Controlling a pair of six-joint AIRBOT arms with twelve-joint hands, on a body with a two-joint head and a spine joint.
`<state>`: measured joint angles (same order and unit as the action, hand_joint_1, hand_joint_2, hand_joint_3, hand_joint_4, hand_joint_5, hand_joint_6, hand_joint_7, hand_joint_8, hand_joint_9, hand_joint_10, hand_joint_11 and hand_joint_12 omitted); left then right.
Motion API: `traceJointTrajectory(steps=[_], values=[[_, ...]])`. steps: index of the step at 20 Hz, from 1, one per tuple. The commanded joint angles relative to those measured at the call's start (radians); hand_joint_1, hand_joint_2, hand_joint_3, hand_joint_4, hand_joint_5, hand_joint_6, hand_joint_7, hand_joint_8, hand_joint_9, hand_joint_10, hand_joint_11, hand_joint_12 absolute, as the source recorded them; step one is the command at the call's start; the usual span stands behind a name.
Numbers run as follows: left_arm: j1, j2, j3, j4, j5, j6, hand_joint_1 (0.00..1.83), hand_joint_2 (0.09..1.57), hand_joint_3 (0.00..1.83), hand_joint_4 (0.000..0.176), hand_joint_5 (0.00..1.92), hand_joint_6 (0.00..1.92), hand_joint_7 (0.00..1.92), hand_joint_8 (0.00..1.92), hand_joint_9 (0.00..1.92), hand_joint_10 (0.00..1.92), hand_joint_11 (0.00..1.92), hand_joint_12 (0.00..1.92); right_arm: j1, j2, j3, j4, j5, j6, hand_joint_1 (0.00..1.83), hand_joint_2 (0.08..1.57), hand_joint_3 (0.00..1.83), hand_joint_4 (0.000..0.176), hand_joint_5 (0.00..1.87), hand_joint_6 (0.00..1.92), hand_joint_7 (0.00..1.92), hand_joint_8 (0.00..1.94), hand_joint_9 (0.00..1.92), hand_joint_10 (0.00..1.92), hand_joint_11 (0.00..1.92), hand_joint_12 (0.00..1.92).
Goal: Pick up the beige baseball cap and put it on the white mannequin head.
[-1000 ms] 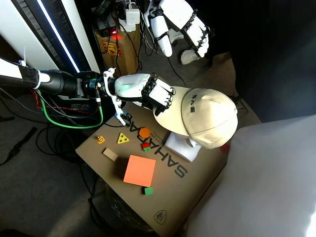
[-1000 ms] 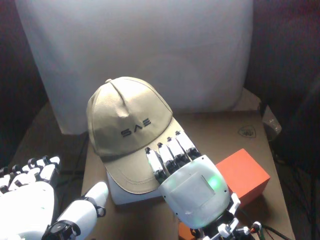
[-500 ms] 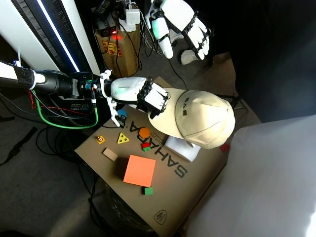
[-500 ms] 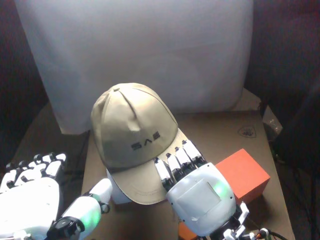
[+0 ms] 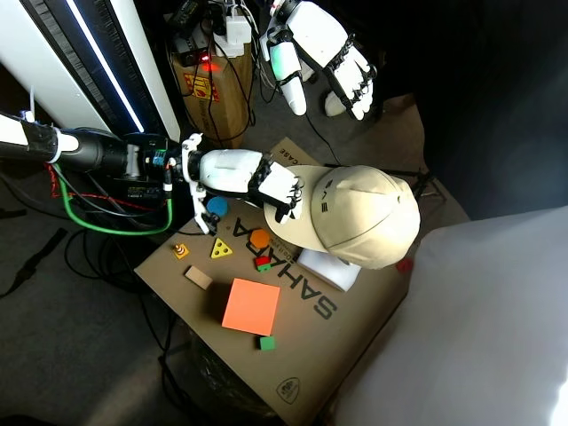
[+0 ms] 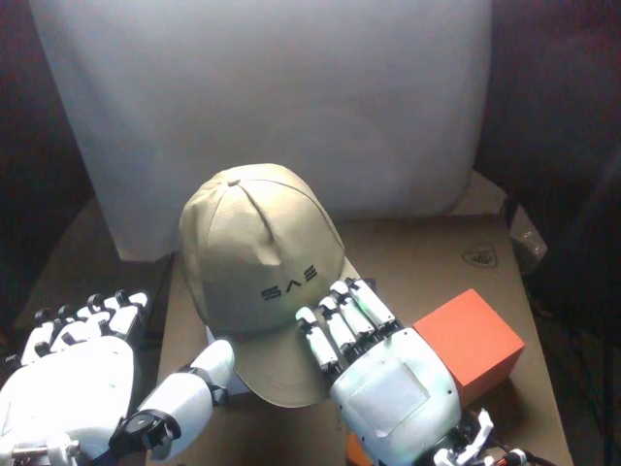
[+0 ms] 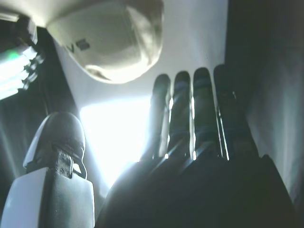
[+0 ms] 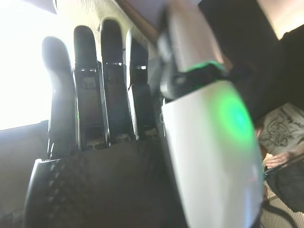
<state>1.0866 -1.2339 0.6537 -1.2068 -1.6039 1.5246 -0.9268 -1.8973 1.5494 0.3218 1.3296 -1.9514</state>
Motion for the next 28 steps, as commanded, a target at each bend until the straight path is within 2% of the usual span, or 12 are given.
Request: traceJointTrajectory(steps=[1, 5, 6, 9, 11, 13, 16, 18, 20, 22, 25, 28], values=[[-0.01, -0.003, 0.006, 0.069, -0.077, -0.003, 0.0, 1.15, 0.0, 0.0, 0.24, 0.0, 0.21, 0.0, 0.19, 0.0, 0.0, 0.58, -0.002, 0.003, -0.007, -0.058, 0.112, -0.013, 0.89, 1.09, 0.0, 0.0, 0.52, 0.0, 0.62, 0.0, 0.48, 0.15, 0.13, 1.33], [-0.012, -0.012, 0.012, 0.083, -0.065, -0.003, 0.0, 1.15, 0.0, 0.0, 0.24, 0.0, 0.21, 0.0, 0.19, 0.0, 0.0, 0.58, -0.009, 0.039, -0.061, -0.058, 0.112, -0.003, 0.84, 1.07, 0.0, 0.0, 0.49, 0.0, 0.53, 0.0, 0.43, 0.08, 0.05, 1.27], [-0.013, -0.014, 0.012, 0.084, -0.065, -0.003, 0.0, 1.15, 0.0, 0.0, 0.26, 0.01, 0.21, 0.0, 0.19, 0.0, 0.0, 0.58, -0.013, 0.058, -0.09, -0.057, 0.114, 0.004, 0.75, 1.02, 0.0, 0.0, 0.37, 0.0, 0.4, 0.0, 0.31, 0.01, 0.0, 1.07], [-0.013, -0.02, 0.012, 0.088, -0.065, -0.003, 0.0, 1.15, 0.0, 0.0, 0.27, 0.01, 0.22, 0.01, 0.2, 0.0, 0.0, 0.57, -0.035, 0.151, -0.234, -0.055, 0.108, 0.039, 0.66, 1.0, 0.0, 0.0, 0.28, 0.0, 0.29, 0.0, 0.22, 0.0, 0.0, 0.88], [-0.018, -0.024, 0.014, 0.101, -0.065, -0.003, 0.0, 1.15, 0.0, 0.0, 0.25, 0.0, 0.22, 0.0, 0.2, 0.0, 0.0, 0.58, -0.038, 0.213, -0.33, -0.018, 0.083, 0.041, 0.57, 1.01, 0.0, 0.013, 0.21, 0.0, 0.23, 0.0, 0.18, 0.0, 0.0, 0.82], [-0.033, -0.023, 0.014, 0.111, -0.065, -0.003, 0.0, 1.15, 0.0, 0.0, 0.25, 0.0, 0.22, 0.0, 0.2, 0.0, 0.0, 0.58, -0.006, 0.305, -0.453, 0.102, -0.02, 0.043, 0.54, 1.02, 0.0, 0.016, 0.19, 0.0, 0.22, 0.0, 0.18, 0.0, 0.0, 0.81], [-0.073, -0.006, 0.007, 0.073, -0.065, 0.035, 0.0, 1.15, 0.0, 0.0, 0.22, 0.0, 0.19, 0.0, 0.18, 0.0, 0.0, 0.57, 0.075, 0.426, -0.548, 0.167, -0.221, 0.113, 0.53, 1.02, 0.0, 0.014, 0.22, 0.01, 0.24, 0.0, 0.19, 0.0, 0.0, 0.88], [-0.103, 0.01, 0.01, 0.065, -0.065, 0.078, 0.0, 1.15, 0.0, 0.0, 0.23, 0.0, 0.2, 0.0, 0.19, 0.0, 0.0, 0.57, 0.153, 0.473, -0.569, 0.307, -0.375, 0.115, 0.53, 1.02, 0.0, 0.013, 0.24, 0.02, 0.25, 0.01, 0.19, 0.0, 0.0, 0.88], [-0.14, 0.023, 0.022, 0.054, -0.065, 0.097, 0.0, 1.15, 0.0, 0.0, 0.24, 0.01, 0.2, 0.0, 0.19, 0.0, 0.0, 0.58, 0.251, 0.518, -0.573, 0.585, -0.572, 0.09, 0.53, 1.02, 0.0, 0.012, 0.27, 0.03, 0.27, 0.02, 0.19, 0.01, 0.0, 0.88], [-0.174, 0.045, 0.022, 0.046, -0.057, 0.143, 0.0, 1.15, 0.0, 0.0, 0.24, 0.01, 0.2, 0.0, 0.19, 0.0, 0.0, 0.57, 0.326, 0.54, -0.575, 0.834, -0.682, -0.009, 0.53, 1.02, 0.0, 0.01, 0.29, 0.02, 0.3, 0.01, 0.21, 0.01, 0.0, 0.92], [-0.224, 0.099, 0.001, 0.026, 0.003, 0.192, 0.0, 1.16, 0.0, 0.0, 0.25, 0.0, 0.22, 0.01, 0.19, 0.0, 0.0, 0.57, 0.392, 0.548, -0.587, 1.061, -0.676, -0.171, 0.54, 1.03, 0.0, 0.009, 0.32, 0.02, 0.33, 0.01, 0.24, 0.01, 0.0, 1.0], [-0.274, 0.155, -0.048, -0.048, 0.021, 0.288, 0.0, 1.18, 0.0, 0.0, 0.28, 0.01, 0.27, 0.01, 0.26, 0.01, 0.0, 0.62, 0.408, 0.543, -0.586, 1.079, -0.686, -0.193, 0.53, 1.05, 0.0, 0.0, 0.54, 0.04, 0.58, 0.03, 0.45, 0.05, 0.07, 1.27]])
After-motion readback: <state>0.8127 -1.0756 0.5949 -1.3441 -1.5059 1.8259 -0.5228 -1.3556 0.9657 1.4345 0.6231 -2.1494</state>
